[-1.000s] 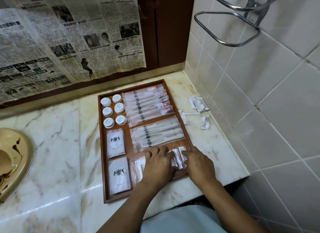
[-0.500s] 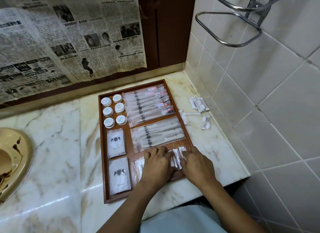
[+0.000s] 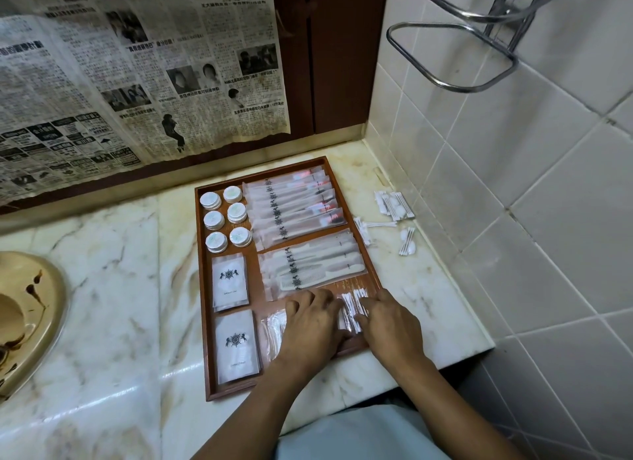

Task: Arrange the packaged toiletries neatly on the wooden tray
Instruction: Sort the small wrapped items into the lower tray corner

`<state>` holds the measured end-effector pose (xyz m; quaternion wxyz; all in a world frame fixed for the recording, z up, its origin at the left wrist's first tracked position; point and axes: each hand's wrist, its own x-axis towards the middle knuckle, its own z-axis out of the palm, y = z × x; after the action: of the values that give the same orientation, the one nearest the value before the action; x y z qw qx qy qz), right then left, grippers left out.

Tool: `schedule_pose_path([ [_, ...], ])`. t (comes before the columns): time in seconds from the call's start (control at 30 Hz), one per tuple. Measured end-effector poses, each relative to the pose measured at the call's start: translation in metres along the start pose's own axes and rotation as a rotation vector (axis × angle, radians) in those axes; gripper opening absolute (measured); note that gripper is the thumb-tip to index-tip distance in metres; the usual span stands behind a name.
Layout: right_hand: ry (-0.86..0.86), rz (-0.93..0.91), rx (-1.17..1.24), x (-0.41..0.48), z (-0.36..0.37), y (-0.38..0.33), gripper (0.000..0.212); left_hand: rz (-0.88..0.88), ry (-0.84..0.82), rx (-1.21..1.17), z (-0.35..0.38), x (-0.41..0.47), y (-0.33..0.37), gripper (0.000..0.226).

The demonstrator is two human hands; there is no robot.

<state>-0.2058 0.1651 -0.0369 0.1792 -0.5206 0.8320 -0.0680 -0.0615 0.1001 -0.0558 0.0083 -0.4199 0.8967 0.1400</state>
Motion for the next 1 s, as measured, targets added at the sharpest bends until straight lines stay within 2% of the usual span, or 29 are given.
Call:
schedule_pose_path([
  [0.17,0.036,0.0,0.065,-0.002,0.0,0.004,0.027,-0.035,0.018,-0.058,-0.009,-0.001,-0.005,0.056],
  [0.3,0.107,0.031,0.207,-0.002,-0.006,0.016,0.024,-0.132,0.091,-0.134,-0.022,-0.006,-0.02,0.043],
  [0.43,0.205,0.052,0.287,0.001,-0.013,0.028,0.02,-0.278,0.178,-0.198,-0.03,-0.011,-0.04,0.04],
  [0.57,0.235,0.09,0.347,0.004,-0.016,0.034,0.021,-0.326,0.238,-0.228,-0.034,-0.016,-0.051,0.034],
  [0.73,0.123,0.046,0.279,0.001,-0.018,0.027,0.017,-0.329,0.198,-0.213,-0.034,-0.015,-0.049,0.029],
  [0.9,-0.082,-0.036,0.097,-0.004,-0.015,0.009,0.044,-0.299,0.132,-0.195,-0.028,-0.013,-0.047,0.035],
  [1.0,-0.107,-0.057,0.009,-0.004,-0.014,0.002,0.045,-0.277,0.115,-0.157,-0.026,-0.012,-0.046,0.04],
])
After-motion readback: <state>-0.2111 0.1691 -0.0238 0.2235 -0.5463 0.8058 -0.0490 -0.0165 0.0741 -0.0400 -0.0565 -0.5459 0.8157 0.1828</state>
